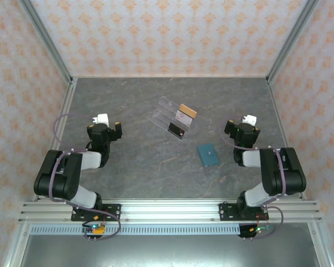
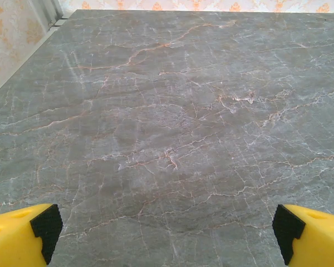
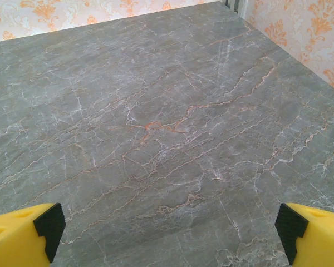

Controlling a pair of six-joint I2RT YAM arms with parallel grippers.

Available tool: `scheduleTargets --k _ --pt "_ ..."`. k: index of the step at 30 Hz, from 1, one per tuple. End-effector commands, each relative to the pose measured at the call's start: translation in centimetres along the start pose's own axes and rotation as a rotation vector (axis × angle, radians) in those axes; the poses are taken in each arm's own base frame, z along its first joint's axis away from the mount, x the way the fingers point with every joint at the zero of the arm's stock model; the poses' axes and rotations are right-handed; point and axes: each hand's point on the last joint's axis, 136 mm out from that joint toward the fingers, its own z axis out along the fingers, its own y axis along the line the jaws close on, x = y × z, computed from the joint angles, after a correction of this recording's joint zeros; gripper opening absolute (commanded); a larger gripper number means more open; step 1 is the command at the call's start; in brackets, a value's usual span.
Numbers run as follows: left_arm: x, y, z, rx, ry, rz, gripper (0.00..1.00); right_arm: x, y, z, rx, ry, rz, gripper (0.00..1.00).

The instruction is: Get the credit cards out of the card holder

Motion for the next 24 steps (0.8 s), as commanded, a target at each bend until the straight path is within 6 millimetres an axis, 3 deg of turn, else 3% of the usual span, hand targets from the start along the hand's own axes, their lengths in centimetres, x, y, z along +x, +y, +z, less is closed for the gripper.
scheduleTargets --k 1,24 --pt "-1.48 0.22 0.28 -0.023 -0.041 0.010 1.00 -0.96 0.18 0.20 -0.004 -0.019 0.023 0.99" --pt "-1.45 0.22 0.25 -0.022 -0.042 0.009 1.00 -1.34 0.25 0.00 -0.007 -0.022 0.022 0.99"
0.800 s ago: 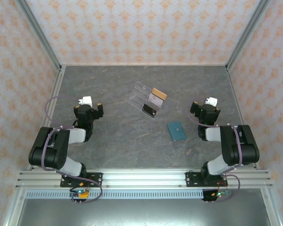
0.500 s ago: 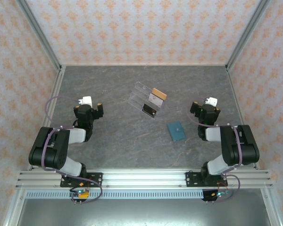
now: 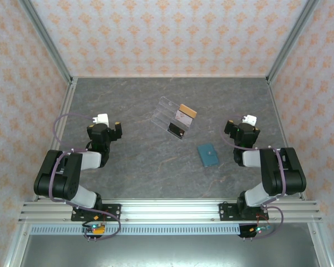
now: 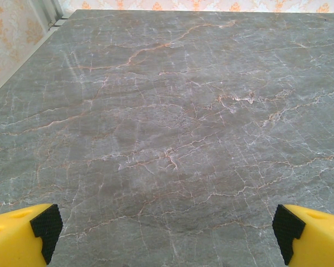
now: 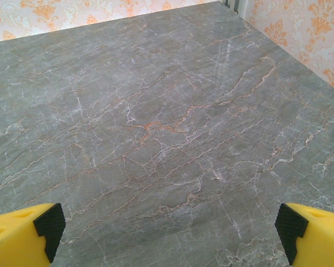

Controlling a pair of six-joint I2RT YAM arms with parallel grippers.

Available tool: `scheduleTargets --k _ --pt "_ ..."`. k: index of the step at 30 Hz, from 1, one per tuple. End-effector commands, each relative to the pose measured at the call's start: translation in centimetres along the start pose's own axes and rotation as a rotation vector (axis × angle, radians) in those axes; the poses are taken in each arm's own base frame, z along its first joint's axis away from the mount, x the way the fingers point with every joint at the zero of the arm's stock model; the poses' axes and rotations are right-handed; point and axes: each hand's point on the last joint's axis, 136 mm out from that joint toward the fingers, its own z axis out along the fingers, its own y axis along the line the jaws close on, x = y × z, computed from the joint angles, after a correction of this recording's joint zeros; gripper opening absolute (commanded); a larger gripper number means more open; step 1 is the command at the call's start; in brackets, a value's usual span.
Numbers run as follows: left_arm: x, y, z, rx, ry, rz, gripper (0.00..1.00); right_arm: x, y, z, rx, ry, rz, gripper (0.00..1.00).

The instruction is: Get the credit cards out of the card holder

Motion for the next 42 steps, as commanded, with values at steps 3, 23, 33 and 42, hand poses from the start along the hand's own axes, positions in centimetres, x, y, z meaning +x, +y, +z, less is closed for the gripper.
scheduleTargets --k 3,23,33,42 --pt "-2.0 0.7 0.1 -0.053 -0.039 -0.001 1.00 -3.1 -0.3 -0.9 0.032 -0.020 0.033 0.99" --pt "-7.5 1.4 -4.8 -0.078 0.173 -0.221 1.00 -2.1 6.0 -9.7 -0.160 0.683 0.449 0.92" --pt "-5.8 -0.8 -5.3 0.031 0.249 -0.333 1.00 6.3 7.7 -14.2 -0.167 0.950 0.237 0.72" --pt "-5.3 -3.2 -5.4 0.094 0.309 -0.356 1.00 9.8 8.0 -13.6 -0.142 1.041 0.210 0.61"
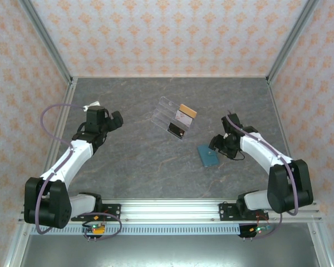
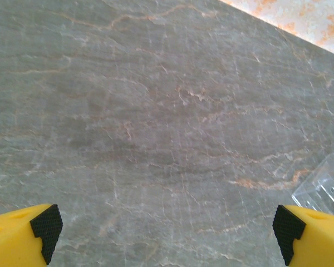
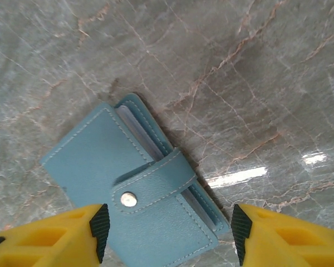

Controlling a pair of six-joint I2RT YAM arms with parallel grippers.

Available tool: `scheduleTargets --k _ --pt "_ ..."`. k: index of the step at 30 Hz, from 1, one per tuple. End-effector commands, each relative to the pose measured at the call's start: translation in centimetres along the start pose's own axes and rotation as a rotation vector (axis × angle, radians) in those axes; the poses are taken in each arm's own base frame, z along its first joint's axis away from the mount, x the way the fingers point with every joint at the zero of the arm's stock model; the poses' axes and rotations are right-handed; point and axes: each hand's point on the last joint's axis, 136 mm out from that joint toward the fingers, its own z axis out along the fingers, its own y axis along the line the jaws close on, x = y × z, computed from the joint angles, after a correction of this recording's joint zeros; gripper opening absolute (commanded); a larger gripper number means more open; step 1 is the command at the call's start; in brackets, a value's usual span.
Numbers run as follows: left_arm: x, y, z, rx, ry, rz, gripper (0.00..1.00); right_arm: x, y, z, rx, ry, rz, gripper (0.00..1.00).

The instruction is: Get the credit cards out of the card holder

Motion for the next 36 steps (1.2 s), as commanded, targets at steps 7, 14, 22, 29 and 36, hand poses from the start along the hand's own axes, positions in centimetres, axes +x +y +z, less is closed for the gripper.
scheduleTargets --k 7,14,22,29,36 --pt "1.7 -3.2 -0.2 0.092 0.084 -0.029 1.00 2.1 1.1 2.6 0.017 0.093 -0.055 0.52" --pt "4.1 -4.8 -0.4 0.163 0.160 -0.066 1.00 4.6 4.9 4.6 0.017 0.137 -0.158 0.49" --pt "10.1 -6.0 -1.2 0.243 0.331 -0.120 1.00 7.6 12.1 6.4 -0.018 0.165 -0.381 0.48" --pt "15.4 -9.1 -2.1 0.327 0.498 -0.187 0.93 8.1 16.9 5.0 -0.139 0.164 -0.414 0.52" --pt "19.6 -12.7 -3.4 0.392 0.629 -0.252 0.84 6.2 15.6 3.2 -0.093 0.060 -0.392 0.56"
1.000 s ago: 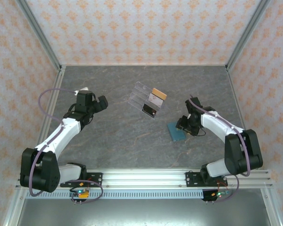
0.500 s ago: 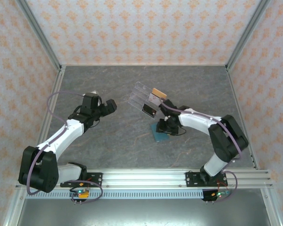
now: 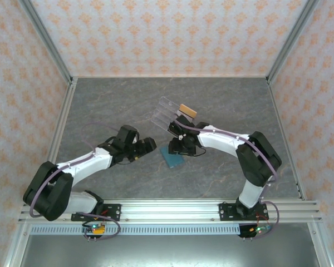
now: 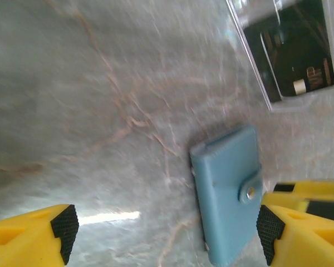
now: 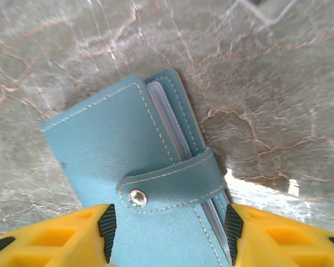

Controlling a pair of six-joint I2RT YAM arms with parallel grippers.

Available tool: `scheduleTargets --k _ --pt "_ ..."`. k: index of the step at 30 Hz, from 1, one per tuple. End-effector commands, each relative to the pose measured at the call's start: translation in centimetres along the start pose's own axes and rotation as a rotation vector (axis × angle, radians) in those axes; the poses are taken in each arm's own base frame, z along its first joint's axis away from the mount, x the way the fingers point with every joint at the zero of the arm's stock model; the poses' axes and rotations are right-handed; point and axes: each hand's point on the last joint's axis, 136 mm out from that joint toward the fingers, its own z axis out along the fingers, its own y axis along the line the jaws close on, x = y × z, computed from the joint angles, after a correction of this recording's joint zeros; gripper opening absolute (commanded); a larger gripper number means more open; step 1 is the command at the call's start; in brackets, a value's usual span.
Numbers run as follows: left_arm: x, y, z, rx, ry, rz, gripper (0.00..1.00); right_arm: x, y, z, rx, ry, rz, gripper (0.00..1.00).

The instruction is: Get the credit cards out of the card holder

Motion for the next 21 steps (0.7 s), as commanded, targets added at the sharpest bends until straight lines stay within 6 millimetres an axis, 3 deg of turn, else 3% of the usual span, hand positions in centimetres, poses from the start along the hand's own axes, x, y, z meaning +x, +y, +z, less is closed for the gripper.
scheduleTargets --k 1,8,12,21 --pt "1.1 -1.4 1.1 0.064 0.034 -0.086 0.81 -0.7 -1.4 -1.2 0.055 -0.045 0.027 0.54" --pt "2.7 -2.9 4.2 0.105 0.102 -0.116 0.64 0.4 -2.7 0.1 0.088 0.010 0.040 0.44" --pt "3.2 -3.1 5.0 0.119 0.121 -0.125 0.53 0.9 -3.4 0.5 0.110 0.025 0.036 0.39" --pt "3.6 -3.1 5.3 0.117 0.139 -0.116 0.47 1.8 -4.2 2.0 0.133 0.079 0.031 0.35"
